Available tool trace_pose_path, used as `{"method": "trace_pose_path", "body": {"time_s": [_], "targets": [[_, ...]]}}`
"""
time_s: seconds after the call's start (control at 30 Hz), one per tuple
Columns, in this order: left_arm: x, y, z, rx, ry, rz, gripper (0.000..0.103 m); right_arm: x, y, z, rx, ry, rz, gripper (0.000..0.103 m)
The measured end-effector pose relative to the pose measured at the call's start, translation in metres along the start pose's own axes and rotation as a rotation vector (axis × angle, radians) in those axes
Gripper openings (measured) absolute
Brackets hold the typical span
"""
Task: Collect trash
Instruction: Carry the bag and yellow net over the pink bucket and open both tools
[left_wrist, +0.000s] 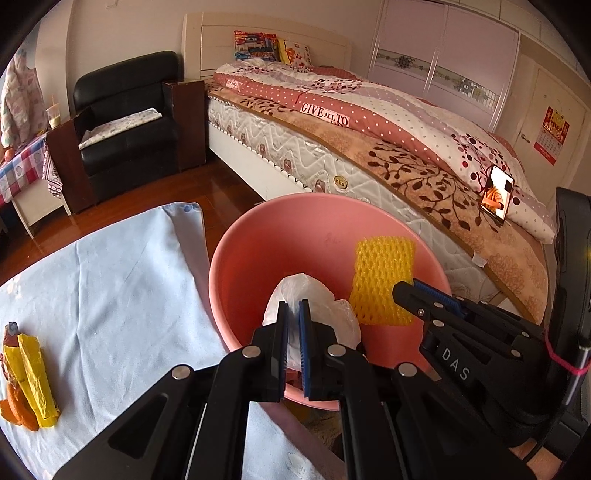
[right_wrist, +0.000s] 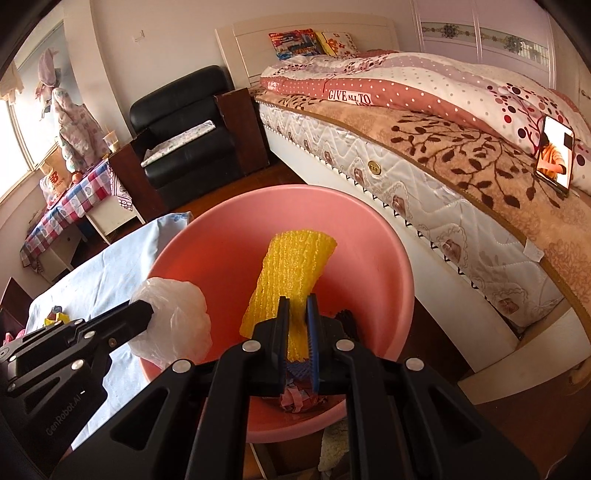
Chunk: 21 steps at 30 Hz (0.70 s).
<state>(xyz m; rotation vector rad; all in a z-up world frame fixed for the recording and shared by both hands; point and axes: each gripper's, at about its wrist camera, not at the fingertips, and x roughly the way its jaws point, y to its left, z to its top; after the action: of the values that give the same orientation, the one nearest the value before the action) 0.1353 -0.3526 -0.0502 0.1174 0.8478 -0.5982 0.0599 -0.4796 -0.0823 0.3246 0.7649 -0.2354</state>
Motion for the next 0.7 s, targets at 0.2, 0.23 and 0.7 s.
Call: {"method": "trace_pose_path", "body": {"time_s": [0.2,0.23,0.7], "targets": [[0.004,-0.001,0.001,-0.003,0.0,-0.008,0.006,0.003,0.001,0.001,-0.005,-0.001,-0.016,0.01],[0.004,-0.002,0.001,-0.001,-0.003,-0.009,0.006,0.003,0.001,0.001,-0.002,-0.001,-0.017,0.01],[-0.031,0.007,0.003,-0.011,-0.083,0.012,0.04,-0.008,0.006,0.005,0.028,-0.021,0.013,0.029]]}}
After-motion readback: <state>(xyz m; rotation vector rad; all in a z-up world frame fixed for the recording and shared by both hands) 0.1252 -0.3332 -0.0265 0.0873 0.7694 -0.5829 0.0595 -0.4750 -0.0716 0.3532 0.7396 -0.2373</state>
